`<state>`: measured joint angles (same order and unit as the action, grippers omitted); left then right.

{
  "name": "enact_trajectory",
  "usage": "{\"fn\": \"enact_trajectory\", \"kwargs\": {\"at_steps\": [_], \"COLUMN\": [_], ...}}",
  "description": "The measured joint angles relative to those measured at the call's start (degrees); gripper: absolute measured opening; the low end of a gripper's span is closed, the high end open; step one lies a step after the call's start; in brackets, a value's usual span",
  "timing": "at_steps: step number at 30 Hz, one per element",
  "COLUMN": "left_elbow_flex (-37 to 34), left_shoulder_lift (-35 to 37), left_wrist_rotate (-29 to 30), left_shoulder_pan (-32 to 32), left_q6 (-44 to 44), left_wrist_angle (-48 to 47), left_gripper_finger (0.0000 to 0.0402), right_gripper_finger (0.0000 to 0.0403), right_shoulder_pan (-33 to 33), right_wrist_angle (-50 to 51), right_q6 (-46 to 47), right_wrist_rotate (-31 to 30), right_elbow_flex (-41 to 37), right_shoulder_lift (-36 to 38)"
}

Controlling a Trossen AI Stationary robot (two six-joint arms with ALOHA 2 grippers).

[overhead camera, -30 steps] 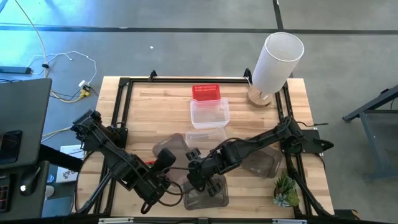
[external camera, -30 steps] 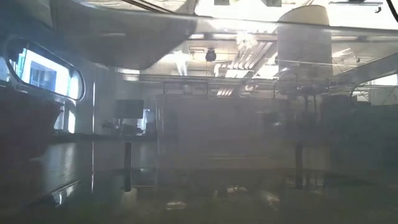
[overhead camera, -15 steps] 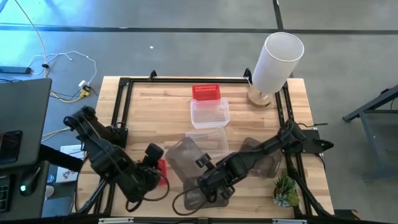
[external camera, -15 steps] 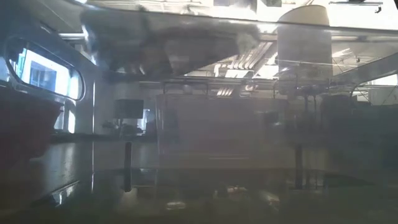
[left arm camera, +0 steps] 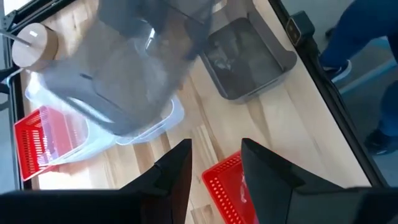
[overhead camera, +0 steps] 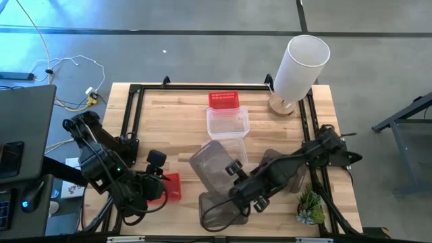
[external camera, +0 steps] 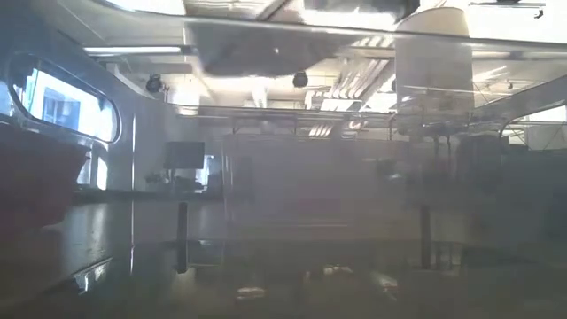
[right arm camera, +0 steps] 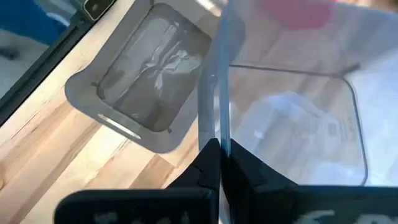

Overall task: Stack baskets by color
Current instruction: Stack the left black transparent bin on the bottom black transparent bin

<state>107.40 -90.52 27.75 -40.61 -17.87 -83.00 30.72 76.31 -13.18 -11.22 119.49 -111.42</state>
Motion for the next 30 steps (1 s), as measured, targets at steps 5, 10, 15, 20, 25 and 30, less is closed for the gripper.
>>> {"fn": "enact_trajectory", "kwargs": {"at_steps": [5,10,15,20,25,30], "left_elbow_flex": [0.0,0.0,0.0,0.0,0.0,0.0], "left_shoulder_lift": [0.0,0.0,0.0,0.0,0.0,0.0], "left_wrist_rotate": [0.0,0.4,0.4,1.5,2.9,3.1], "left_shoulder_pan": [0.0,0.1,0.1,0.1,0.5,1.5], "left_q6": [-0.1,-0.7,-1.5,-1.7,-4.4,-8.3], "left_wrist_angle": [0.1,0.5,0.5,0.5,0.5,0.6], "left_gripper_finger": [0.0125,0.0125,0.0125,0.0125,0.0125,0.0125], "right_gripper_finger": [0.0000,0.0000,0.0000,0.0000,0.0000,0.0000], "right_shoulder_pan": [1.0,0.6,-0.8,-1.1,-0.8,-0.8], "right_wrist_angle": [0.0,-2.0,-13.6,-24.6,-32.3,-32.6], "right_q6": [-0.8,-0.8,-2.3,-5.2,-9.1,-13.3], "right_wrist_rotate": [-0.8,-2.3,-1.8,2.9,10.6,14.2], "right_elbow_flex": [-0.5,-9.4,-24.2,-35.1,-41.9,-44.9], "right_shoulder_lift": [3.3,8.2,16.5,25.6,32.4,34.4]}}
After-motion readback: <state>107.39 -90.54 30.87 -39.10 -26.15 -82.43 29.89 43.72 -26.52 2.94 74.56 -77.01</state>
